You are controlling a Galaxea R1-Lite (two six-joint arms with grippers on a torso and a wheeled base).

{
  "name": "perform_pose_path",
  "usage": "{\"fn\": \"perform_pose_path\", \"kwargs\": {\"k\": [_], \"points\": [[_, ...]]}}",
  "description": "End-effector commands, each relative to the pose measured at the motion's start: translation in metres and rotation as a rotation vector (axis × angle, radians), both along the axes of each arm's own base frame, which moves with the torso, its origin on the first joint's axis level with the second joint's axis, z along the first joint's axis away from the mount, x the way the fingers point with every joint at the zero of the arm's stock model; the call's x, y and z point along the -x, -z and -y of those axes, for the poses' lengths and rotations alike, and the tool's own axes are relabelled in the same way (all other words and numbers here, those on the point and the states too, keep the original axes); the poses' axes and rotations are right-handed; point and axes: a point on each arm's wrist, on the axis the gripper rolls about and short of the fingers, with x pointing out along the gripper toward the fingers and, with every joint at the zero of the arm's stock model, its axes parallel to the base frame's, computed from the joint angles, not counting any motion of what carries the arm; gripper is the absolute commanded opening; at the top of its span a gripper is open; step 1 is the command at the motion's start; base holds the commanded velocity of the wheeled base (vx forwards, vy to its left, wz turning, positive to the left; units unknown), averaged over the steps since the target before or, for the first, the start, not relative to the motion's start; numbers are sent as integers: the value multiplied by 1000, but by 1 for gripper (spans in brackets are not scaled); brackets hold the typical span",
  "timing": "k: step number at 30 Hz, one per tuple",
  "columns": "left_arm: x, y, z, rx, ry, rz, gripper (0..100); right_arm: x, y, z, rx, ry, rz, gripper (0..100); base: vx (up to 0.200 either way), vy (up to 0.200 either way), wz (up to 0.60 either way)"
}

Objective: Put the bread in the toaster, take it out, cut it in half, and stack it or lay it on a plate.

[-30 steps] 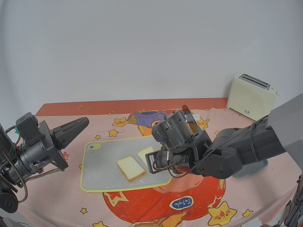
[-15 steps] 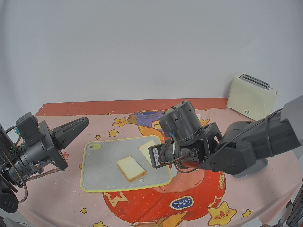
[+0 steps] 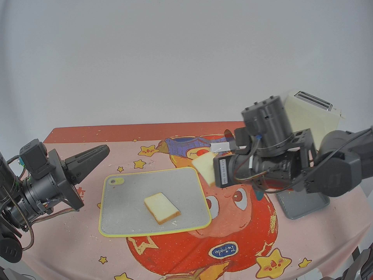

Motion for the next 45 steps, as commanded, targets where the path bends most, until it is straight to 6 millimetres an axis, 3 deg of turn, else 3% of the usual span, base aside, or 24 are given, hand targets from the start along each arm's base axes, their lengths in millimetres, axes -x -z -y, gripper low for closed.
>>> {"fn": "perform_pose_path", "kwargs": {"k": [1, 12, 16, 22, 45], "points": [[0, 1, 0, -1, 1, -3, 0, 11, -26, 57, -47, 101, 51, 0, 0, 0, 0], [1, 5, 0, -6, 1, -19, 0, 19, -19, 125, -71, 232, 18, 0, 0, 0, 0], [1, 6, 0, -8, 1, -23, 0, 16, -15, 138, -78, 246, -7, 0, 0, 0, 0], [1, 7, 0, -10, 1, -29, 0, 15, 8, 158, 6, 288, -63, 0, 0, 0, 0], [-1, 13, 0, -19, 1, -55, 0, 28, 49, 171, 69, 266, -215, 0, 0, 0, 0]]}}
